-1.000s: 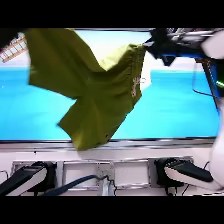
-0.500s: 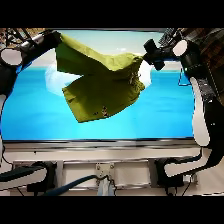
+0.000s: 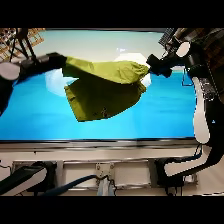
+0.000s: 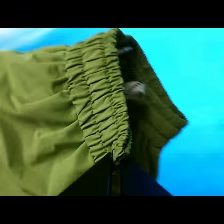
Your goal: Fold the clothes and pants, and hang the long-sleeved shirts on hangers.
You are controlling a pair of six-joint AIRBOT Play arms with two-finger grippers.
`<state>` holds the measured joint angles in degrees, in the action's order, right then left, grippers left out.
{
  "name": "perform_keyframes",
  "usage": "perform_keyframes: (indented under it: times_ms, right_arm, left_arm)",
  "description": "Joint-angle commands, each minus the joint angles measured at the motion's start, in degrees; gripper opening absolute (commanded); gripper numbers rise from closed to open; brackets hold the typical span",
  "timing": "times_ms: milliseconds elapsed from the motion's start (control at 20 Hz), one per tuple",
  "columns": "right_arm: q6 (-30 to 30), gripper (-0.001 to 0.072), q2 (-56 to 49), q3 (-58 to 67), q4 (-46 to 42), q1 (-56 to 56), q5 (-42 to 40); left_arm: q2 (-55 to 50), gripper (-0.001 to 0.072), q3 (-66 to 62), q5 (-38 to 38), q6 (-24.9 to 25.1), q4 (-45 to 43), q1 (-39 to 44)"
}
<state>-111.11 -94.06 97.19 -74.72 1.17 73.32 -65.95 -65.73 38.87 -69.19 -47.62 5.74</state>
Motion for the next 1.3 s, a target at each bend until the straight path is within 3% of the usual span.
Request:
perform_keyframes:
  times_ms: [0,450,850,1250]
  right_arm:
    - [5.44,0.0034,-0.02,0.0,-6.25,-0.09,6.84]
    - [8.41,0.0034,-0.04,-2.23,-6.71,-0.04,9.57]
    - [10.32,0.0035,-0.72,-10.03,-6.58,-0.04,0.44]
    - [11.17,0.0048,-3.08,-9.99,-6.32,-0.04,-1.46]
  left_arm:
    - [8.68,0.0001,10.23,2.56,-3.52,-0.37,0.83]
    - [16.06,0.0001,23.37,2.93,-4.35,-0.37,4.68]
    - [16.06,0.0002,30.97,2.82,-4.33,-3.43,5.29]
    - [16.06,0.002,34.75,4.33,-4.35,-2.93,5.35]
